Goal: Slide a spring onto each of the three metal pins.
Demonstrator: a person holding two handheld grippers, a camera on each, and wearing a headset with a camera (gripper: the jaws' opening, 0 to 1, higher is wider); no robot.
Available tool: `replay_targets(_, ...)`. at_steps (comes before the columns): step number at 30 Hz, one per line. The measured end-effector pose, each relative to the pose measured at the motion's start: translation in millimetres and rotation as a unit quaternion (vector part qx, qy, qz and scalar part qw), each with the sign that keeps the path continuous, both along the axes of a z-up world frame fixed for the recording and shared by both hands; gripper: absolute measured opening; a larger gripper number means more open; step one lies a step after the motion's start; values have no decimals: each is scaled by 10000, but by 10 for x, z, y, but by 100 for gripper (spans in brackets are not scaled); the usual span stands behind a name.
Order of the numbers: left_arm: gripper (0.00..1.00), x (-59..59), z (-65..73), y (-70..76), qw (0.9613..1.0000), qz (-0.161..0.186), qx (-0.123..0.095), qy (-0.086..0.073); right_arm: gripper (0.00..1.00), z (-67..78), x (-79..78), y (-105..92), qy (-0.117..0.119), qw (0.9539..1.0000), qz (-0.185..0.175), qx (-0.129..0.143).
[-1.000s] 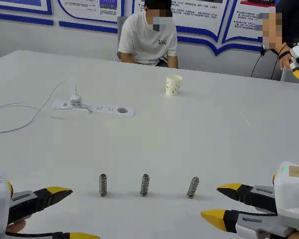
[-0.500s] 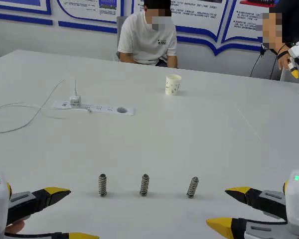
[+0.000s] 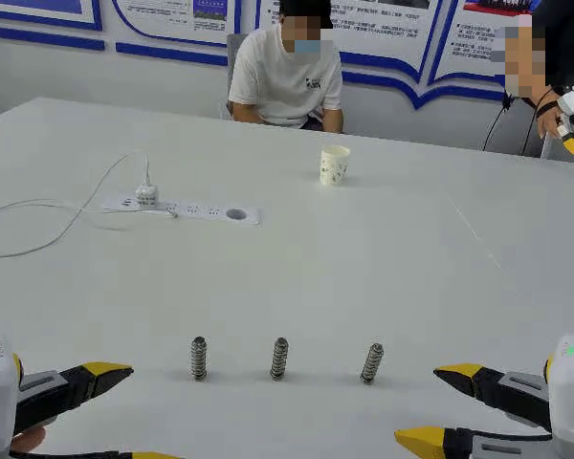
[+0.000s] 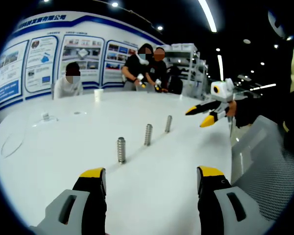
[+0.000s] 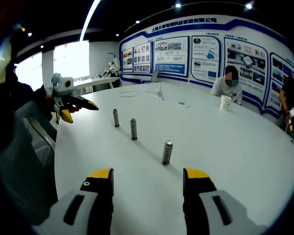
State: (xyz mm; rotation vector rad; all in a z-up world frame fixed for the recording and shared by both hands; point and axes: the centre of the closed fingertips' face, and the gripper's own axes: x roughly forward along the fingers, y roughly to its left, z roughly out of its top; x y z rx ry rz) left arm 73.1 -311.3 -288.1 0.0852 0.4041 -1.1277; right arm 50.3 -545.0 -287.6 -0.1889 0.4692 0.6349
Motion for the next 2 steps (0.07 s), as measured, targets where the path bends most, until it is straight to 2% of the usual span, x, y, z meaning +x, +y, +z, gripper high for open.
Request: replay_targets(2,77,0,-6,3,10000,4,12,2,58,-10,0,-3,11,10000,-3,-13)
